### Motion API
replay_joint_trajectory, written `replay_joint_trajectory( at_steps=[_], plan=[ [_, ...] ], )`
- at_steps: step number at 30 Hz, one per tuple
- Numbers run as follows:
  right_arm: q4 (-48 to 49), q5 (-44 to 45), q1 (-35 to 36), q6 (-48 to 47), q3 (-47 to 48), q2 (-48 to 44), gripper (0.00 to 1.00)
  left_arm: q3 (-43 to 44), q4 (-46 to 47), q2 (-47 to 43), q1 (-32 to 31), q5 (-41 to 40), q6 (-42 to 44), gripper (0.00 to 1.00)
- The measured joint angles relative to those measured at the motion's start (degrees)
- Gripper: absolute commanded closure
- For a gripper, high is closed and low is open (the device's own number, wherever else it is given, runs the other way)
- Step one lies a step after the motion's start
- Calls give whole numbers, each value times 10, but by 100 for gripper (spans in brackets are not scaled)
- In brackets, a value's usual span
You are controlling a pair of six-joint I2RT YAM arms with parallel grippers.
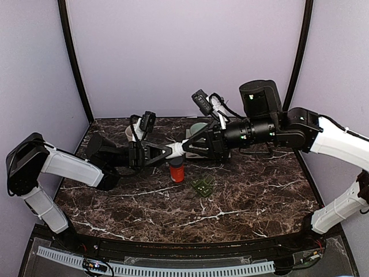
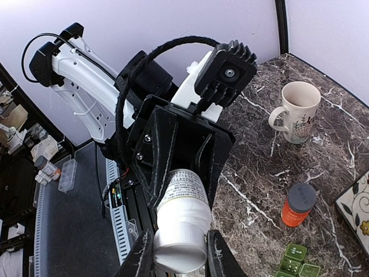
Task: Sort the pills into containers
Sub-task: Close the lid of the pill bottle on the pill bottle.
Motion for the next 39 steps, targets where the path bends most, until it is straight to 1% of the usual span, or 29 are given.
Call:
replay_joint_trajectory(
  at_steps=[39],
  plan=[
    [25,-1,0,13,-5,3,100,3,0,-15,5,5,-9,100]
  ],
)
